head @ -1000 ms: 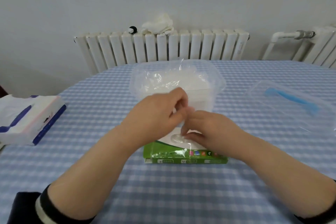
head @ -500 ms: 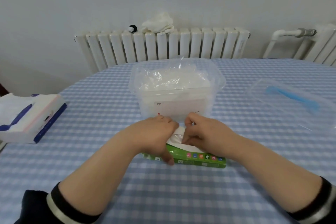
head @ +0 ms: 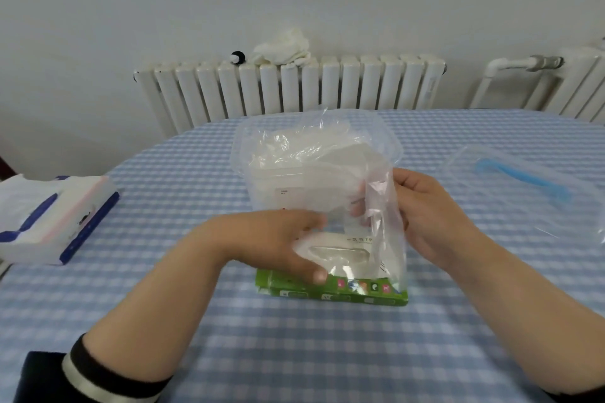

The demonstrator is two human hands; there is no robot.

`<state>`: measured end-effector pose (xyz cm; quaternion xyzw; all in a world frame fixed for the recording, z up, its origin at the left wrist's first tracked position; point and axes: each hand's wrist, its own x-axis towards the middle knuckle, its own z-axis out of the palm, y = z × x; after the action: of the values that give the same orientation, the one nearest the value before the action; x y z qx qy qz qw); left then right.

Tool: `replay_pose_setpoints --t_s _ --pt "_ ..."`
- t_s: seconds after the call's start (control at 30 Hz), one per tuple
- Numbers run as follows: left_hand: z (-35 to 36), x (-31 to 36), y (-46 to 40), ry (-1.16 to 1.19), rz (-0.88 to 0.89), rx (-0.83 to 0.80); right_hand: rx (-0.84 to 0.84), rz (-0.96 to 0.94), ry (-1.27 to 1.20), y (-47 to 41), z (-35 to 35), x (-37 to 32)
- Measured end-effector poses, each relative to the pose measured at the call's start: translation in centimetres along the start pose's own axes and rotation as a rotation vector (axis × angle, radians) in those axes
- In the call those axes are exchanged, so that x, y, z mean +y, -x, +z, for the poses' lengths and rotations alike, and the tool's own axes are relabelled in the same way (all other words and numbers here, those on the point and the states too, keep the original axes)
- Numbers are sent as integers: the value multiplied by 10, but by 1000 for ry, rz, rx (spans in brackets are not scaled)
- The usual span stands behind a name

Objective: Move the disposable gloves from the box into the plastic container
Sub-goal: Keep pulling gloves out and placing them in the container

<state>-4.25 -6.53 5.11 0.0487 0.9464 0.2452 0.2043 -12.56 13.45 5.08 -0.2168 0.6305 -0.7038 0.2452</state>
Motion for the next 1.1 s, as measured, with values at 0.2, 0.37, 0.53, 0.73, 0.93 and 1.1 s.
replay_pose_setpoints --t_s 0.2,0.37,0.53,0.73,0.93,1.1 --pt "-17 10 13 613 177 367 -70 104 -80 4 3 -5" --pt "-15 32 5 739 191 639 -122 156 -59 7 8 -5" --pt "-32 32 -7 775 127 836 -6 135 -55 0 -4 -10" --pt "-58 28 -31 660 48 1033 450 -777 203 2 -6 -29" --pt "-78 9 -61 409 -58 1068 14 -480 762 -9 40 -30" --pt "-79 -10 -66 -27 -234 1030 -34 -137 1220 -73 46 -32"
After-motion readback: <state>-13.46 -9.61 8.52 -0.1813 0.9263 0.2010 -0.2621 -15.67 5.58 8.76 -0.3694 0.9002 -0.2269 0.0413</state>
